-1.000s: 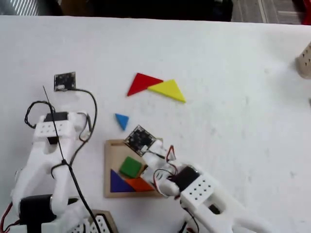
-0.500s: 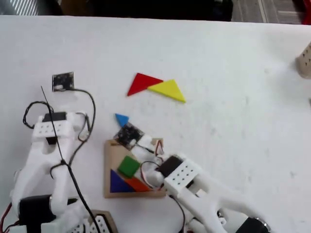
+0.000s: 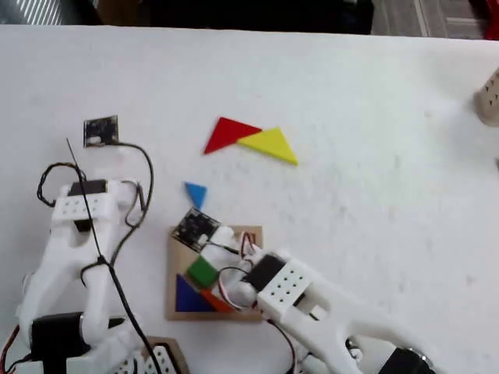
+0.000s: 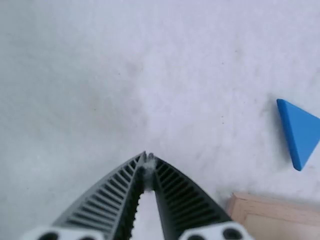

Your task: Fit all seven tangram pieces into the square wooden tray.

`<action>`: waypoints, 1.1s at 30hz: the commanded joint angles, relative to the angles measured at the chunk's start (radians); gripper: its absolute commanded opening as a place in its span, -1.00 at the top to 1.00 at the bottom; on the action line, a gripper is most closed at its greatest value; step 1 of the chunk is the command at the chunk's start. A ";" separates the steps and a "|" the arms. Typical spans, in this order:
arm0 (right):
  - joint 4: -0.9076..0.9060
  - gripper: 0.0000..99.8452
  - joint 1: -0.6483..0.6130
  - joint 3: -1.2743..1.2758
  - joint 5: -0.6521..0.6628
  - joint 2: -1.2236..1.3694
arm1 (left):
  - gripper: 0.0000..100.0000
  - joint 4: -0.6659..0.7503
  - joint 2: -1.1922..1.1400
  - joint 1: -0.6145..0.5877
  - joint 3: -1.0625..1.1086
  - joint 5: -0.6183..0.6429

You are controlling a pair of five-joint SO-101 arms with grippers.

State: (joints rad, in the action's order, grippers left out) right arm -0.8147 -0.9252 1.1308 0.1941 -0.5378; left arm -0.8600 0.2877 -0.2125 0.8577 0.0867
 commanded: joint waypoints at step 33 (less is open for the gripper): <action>0.035 0.97 0.127 -0.114 0.032 0.166 | 0.96 0.026 0.001 -0.010 -0.048 0.005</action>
State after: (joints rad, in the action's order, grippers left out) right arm -0.7702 -0.8055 1.0602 0.2110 -0.3736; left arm -0.8523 0.2877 -0.2125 0.8577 0.0867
